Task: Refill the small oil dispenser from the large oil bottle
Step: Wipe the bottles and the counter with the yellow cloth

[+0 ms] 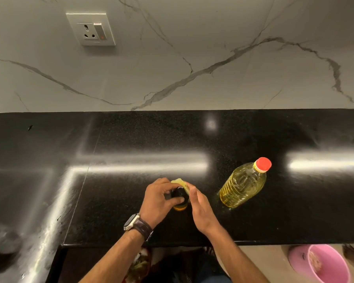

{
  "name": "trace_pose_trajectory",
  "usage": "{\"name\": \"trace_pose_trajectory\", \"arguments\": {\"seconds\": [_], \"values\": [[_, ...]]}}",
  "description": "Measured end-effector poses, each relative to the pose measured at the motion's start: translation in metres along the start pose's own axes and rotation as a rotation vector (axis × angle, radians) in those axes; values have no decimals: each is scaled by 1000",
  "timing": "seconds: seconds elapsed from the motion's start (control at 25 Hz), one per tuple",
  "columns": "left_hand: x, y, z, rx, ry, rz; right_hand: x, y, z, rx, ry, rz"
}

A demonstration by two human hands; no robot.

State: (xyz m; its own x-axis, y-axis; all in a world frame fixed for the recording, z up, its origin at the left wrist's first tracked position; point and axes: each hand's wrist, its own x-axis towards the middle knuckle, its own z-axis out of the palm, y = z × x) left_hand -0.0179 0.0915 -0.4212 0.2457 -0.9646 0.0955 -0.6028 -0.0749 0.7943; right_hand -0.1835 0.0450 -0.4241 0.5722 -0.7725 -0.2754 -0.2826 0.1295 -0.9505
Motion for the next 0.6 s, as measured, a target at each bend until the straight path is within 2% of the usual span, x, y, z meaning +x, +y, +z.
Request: {"name": "trace_pose_trajectory", "arguments": {"seconds": [0.12,0.24,0.36,0.48,0.6], "values": [[0,1,-1,-4,3,-15,5,13,1,19,-42,75],[-1,-1,1,-19,7,-18,-26,22,12,65,-16,126],[-1,-4,1,-10,2,-18,-34,10,16,127,27,31],[-1,-4,2,1,-8,-5,-6,-2,9,-10,20,-46],[-2,-3,3,26,22,2,16,-15,0,-43,-61,-4]]}}
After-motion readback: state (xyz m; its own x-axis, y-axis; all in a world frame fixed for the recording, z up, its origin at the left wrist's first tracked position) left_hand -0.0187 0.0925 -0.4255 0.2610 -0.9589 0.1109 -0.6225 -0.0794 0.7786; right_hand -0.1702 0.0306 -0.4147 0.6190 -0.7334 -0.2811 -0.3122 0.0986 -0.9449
